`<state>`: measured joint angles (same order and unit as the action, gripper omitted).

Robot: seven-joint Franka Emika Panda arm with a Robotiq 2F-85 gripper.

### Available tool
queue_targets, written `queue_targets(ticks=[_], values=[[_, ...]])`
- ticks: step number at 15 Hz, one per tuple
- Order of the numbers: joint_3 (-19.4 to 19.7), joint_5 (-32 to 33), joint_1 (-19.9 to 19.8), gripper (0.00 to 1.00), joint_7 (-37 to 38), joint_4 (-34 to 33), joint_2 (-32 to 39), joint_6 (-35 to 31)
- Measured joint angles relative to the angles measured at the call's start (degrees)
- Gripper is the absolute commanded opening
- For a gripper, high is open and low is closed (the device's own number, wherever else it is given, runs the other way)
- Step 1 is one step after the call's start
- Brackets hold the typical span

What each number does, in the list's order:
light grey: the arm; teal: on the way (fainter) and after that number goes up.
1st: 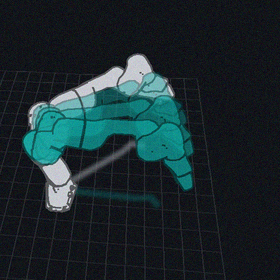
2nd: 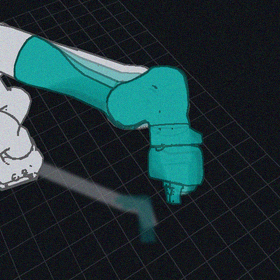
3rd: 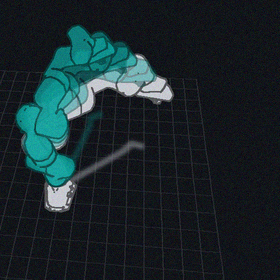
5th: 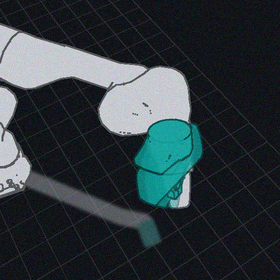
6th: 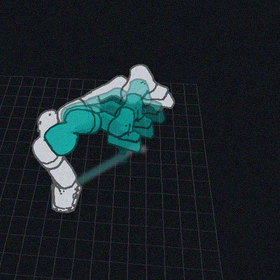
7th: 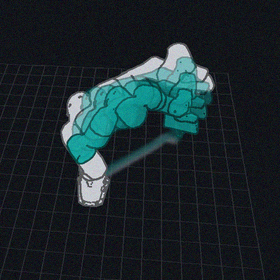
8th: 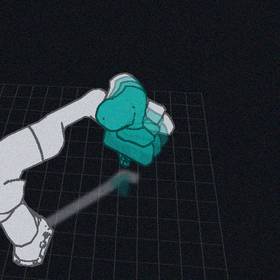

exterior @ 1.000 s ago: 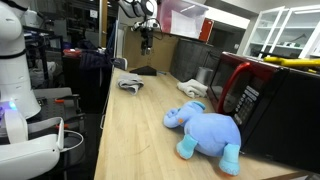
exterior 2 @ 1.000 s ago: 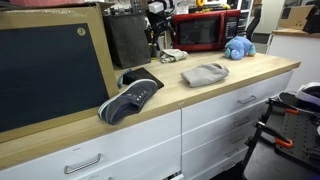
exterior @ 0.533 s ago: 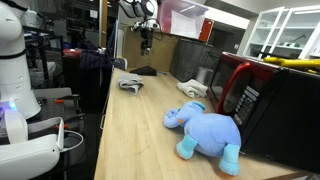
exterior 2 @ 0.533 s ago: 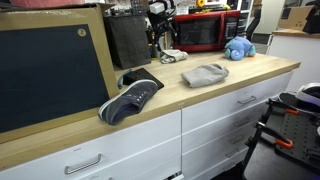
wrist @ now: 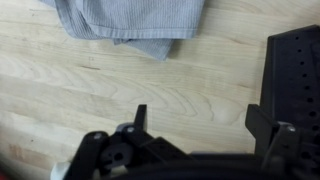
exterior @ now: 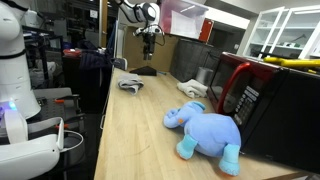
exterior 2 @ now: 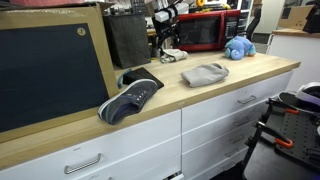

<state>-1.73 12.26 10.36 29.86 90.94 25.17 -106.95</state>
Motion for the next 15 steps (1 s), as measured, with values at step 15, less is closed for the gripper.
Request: queue_targets(ticks=[15], values=[[2.0,-3.9,-5.6,1.00,-8.2,24.4,-8.1,-11.5]])
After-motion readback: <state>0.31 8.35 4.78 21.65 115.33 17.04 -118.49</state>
